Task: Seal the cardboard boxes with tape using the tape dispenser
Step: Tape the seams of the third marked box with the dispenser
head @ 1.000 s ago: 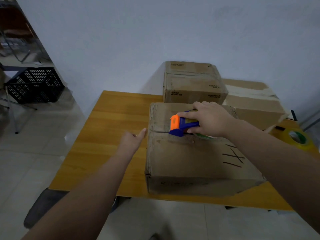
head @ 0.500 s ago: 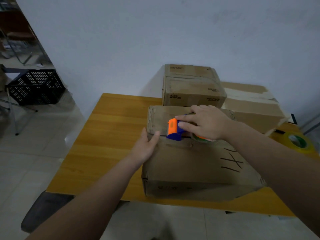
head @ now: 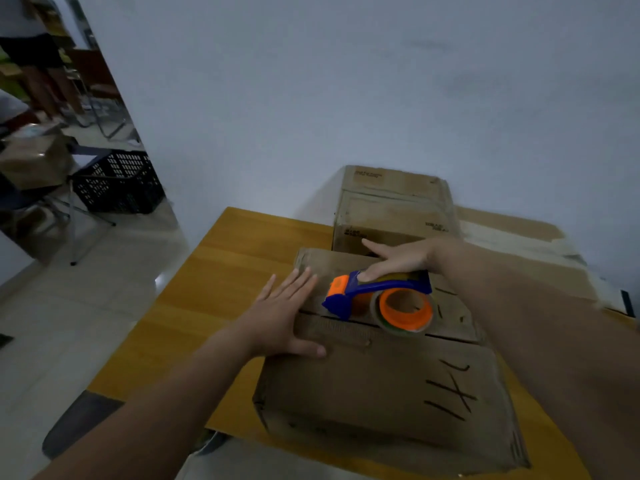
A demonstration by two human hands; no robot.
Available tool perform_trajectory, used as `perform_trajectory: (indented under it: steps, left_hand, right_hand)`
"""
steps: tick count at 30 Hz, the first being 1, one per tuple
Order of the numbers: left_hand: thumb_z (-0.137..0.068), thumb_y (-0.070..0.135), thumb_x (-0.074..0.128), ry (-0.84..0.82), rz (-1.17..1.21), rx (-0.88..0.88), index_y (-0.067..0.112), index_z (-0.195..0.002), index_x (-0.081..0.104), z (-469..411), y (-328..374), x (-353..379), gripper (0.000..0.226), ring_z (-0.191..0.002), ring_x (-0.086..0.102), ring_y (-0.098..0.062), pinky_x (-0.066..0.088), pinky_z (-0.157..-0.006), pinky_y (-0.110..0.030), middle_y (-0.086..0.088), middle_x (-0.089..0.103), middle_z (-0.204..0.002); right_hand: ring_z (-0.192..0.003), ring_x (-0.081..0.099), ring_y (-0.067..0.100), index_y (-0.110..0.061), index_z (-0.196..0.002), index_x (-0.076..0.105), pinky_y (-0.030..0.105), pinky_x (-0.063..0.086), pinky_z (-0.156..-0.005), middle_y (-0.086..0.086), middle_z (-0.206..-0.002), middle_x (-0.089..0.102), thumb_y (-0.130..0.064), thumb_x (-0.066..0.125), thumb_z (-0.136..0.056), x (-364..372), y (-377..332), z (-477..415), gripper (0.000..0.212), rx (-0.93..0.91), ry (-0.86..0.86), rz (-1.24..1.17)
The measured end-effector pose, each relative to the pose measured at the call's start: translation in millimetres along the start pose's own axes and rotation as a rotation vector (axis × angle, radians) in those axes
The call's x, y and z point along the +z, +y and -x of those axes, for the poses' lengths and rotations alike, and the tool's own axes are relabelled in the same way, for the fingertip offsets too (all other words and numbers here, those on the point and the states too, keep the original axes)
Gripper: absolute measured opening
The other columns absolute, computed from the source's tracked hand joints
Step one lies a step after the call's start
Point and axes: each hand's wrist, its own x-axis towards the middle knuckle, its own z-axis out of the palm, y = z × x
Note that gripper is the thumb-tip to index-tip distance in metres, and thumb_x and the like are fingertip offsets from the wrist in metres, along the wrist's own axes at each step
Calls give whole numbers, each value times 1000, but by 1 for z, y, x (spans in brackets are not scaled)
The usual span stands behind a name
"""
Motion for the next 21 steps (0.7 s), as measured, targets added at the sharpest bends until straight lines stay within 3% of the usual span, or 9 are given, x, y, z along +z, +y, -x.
perform_trajectory:
  steps: [4,9,11,13,14,16,18,21]
  left_hand:
    - [-54,93,40,-40,-61,7,30,-145,-20,-6,1,-1,126,-131,-37,-3,-29,-104,-36,13,-27,-150]
    - [-54,94,38,-76,-73,-10,28,-149,-9,-10,1,-2,125,-133,-22,2,-27,-105,-37,11,-6,-157]
    - [-53,94,37,-75,-89,-15,27,-149,-7,-9,2,-3,125,-133,-18,3,-23,-109,-41,10,-4,-158]
    - [-52,94,37,-73,-103,-22,26,-150,-6,-9,3,-3,126,-137,-14,1,-19,-110,-44,10,-2,-158]
    - [-51,94,36,-72,-110,-25,26,-150,-6,-8,3,-3,127,-139,-11,0,-17,-110,-46,10,-2,-158]
    - [-49,96,32,-65,-121,-30,27,-149,-6,-8,3,-3,128,-141,-8,-3,-15,-110,-48,10,-1,-158]
    - [-48,98,28,-71,-116,-34,28,-149,-6,-7,4,-4,128,-141,-8,-3,-13,-109,-50,11,-2,-158]
    - [-48,97,29,-85,-107,-54,29,-149,-7,-6,5,-5,127,-142,-7,-3,-11,-109,-52,11,-2,-158]
  right_hand:
    - [-139,23,23,-52,-144,0,36,27,-104,-8,-158,10,-84,57,-58,4,14,-3,108,-120,-14,-35]
    - [-137,25,14,-51,-145,10,30,27,-102,-12,-153,21,-71,59,-73,15,10,15,90,-266,57,21]
    - [-121,37,5,-42,-145,27,26,32,-98,-15,-135,40,-58,57,-85,23,-6,30,69,-392,156,256]
    - [-94,48,5,-40,-136,44,28,42,-76,-20,-102,50,-47,50,-91,39,-21,42,46,-396,322,486]
    - [-87,51,8,-40,-132,48,29,40,-64,-20,-87,46,-47,48,-90,51,-27,47,43,-353,424,546]
    - [-93,53,19,-36,-129,43,31,40,-63,-12,-85,42,-63,48,-82,79,-30,51,55,-283,594,668]
    - [-99,53,27,-33,-134,33,37,47,-73,2,-104,48,-72,49,-77,96,-27,49,70,-254,688,785]
    - [-92,49,23,-44,-143,21,34,42,-68,2,-109,42,-72,46,-80,82,-2,62,73,-273,720,746]
